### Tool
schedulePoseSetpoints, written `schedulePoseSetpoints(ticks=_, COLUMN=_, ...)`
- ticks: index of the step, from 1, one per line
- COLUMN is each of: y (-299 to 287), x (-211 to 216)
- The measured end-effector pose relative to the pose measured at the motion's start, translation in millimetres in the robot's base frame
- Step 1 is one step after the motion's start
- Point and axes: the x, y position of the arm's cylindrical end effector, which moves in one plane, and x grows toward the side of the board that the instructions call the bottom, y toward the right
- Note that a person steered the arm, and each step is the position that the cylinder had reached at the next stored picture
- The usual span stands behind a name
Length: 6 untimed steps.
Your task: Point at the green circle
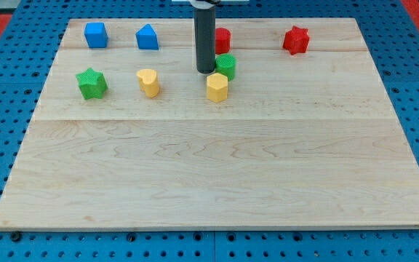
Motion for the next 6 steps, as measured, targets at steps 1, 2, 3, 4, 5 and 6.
schedulePoseSetpoints(ticks=1, y=-1.3, x=30.4)
schedulePoseSetpoints(ticks=2, y=30.4, x=75.8)
schedulePoseSetpoints(ticks=3, y=9.8, x=81.1)
schedulePoseSetpoints(ticks=4, y=6.1, x=56.4)
schedulePoseSetpoints(ticks=5, y=76.4, x=27.7)
schedulePoseSetpoints(ticks=6, y=137.8, x=62.6)
